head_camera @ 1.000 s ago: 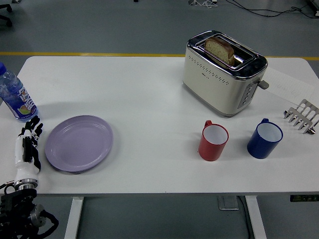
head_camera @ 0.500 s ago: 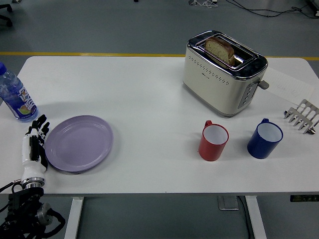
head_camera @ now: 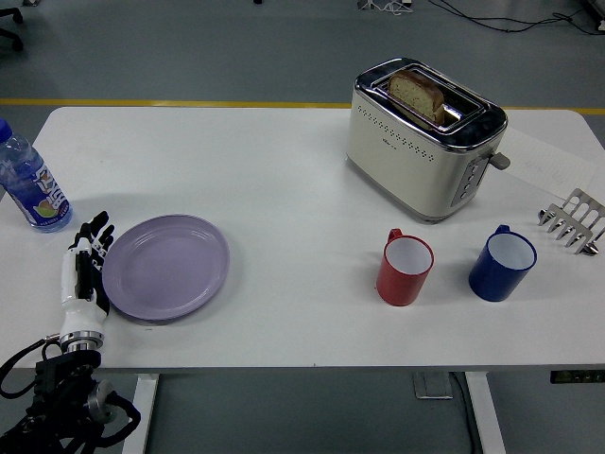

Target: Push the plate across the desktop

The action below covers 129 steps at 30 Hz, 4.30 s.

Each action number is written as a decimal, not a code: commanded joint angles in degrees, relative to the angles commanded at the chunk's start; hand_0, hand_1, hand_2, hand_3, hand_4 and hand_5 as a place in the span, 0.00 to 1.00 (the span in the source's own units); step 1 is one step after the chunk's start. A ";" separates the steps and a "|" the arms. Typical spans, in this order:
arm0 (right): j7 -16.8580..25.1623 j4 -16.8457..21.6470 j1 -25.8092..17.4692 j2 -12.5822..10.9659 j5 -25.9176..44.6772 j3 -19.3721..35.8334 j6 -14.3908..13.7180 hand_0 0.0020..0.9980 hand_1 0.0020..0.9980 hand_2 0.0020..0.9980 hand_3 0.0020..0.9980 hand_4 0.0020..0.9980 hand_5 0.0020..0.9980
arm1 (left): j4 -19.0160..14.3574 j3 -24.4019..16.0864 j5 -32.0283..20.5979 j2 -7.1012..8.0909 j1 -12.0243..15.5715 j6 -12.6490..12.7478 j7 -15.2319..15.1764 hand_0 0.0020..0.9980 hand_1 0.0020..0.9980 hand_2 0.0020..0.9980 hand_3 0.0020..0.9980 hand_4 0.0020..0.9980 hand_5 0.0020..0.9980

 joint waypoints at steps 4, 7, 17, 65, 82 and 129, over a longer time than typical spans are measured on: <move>-0.06 0.00 0.06 0.00 -0.26 0.07 0.02 0.52 0.48 0.58 0.55 0.19 0.34 | -0.23 1.35 -0.56 -0.18 -0.13 0.32 0.00 0.88 0.88 0.87 0.77 0.48 1.00; -0.11 0.00 0.08 0.00 -0.47 0.13 0.06 0.52 0.48 0.58 0.55 0.19 0.34 | -0.53 2.44 -1.06 -0.26 -0.24 0.61 0.00 0.88 0.88 0.87 0.77 0.48 1.00; -0.18 0.00 0.25 0.00 -0.47 0.07 0.11 0.52 0.48 0.58 0.55 0.19 0.33 | -1.21 5.02 -1.81 -0.43 -0.53 1.02 0.00 0.88 0.88 0.87 0.76 0.48 1.00; 0.04 0.00 -0.44 -0.13 0.57 -0.76 0.02 0.52 0.48 0.58 0.55 0.19 0.33 | -4.23 25.80 -11.02 1.55 -4.01 1.82 0.00 0.88 0.88 0.88 0.78 0.47 0.98; 0.20 0.00 -0.44 -0.18 0.81 -0.80 0.10 0.52 0.48 0.58 0.55 0.19 0.33 | -7.26 33.69 -13.43 3.06 -6.08 1.66 0.00 0.88 0.88 0.88 0.78 0.47 0.97; 0.42 0.00 -0.26 -0.30 0.86 -0.23 -0.08 0.52 0.48 0.58 0.55 0.19 0.33 | -9.62 -3.72 -6.59 3.74 1.04 -1.12 0.64 0.82 0.81 0.83 0.73 0.47 0.98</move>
